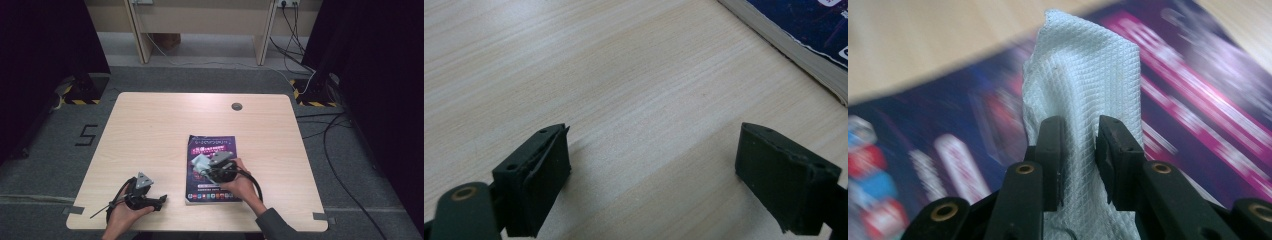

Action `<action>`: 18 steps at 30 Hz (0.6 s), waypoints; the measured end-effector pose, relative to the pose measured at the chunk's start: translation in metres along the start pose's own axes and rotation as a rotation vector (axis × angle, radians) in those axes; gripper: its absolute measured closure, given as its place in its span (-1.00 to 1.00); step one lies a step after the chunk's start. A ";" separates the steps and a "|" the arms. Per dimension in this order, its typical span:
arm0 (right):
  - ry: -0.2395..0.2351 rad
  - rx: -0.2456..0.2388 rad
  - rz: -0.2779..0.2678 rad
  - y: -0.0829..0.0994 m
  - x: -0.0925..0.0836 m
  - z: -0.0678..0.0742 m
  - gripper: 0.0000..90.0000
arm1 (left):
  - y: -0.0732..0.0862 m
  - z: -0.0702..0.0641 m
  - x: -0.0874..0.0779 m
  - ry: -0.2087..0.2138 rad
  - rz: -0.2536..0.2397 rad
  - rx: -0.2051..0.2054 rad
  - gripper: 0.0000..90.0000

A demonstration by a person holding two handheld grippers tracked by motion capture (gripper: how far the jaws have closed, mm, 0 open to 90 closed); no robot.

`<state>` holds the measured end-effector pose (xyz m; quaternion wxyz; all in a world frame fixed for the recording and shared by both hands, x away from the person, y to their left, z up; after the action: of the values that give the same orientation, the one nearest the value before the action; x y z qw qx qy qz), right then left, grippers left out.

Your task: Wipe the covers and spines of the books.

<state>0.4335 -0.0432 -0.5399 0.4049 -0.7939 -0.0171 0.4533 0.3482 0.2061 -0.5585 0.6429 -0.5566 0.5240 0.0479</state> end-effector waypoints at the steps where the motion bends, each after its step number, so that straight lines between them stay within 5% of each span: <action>1: 0.026 0.022 0.009 0.006 -0.003 -0.011 0.61 | 0.000 0.000 0.000 -0.002 0.001 -0.003 -0.70; 5: 0.100 0.105 0.036 0.029 -0.011 -0.046 0.61 | 0.000 0.000 0.000 -0.001 0.003 0.000 -0.70; 9: 0.133 0.148 0.051 0.040 -0.017 -0.063 0.60 | 0.000 -0.001 0.000 -0.001 0.001 -0.001 -0.70; 12: 0.137 0.149 0.048 0.041 -0.017 -0.063 0.62 | -0.001 0.000 0.001 -0.002 0.000 0.000 -0.70; 15: 0.158 0.091 0.056 0.038 -0.018 -0.055 0.62 | -0.001 -0.001 0.001 -0.001 0.000 -0.002 -0.70; 18: 0.110 0.057 0.042 0.031 -0.018 -0.037 0.62 | -0.001 -0.001 0.001 -0.002 -0.003 -0.002 -0.70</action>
<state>0.4394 -0.0942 -0.5383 0.4179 -0.8060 0.0349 0.4178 0.3488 0.2050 -0.5585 0.6429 -0.5581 0.5224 0.0481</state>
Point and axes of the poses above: each handheld gripper's, and its own axes: x roughly forward along the jaws, y roughly out of its underside, z roughly to its left, the point moved 6 cm from there along x, roughly forward along the jaws, and after that the axes turned 11 degrees about y, right-handed, at the moved point
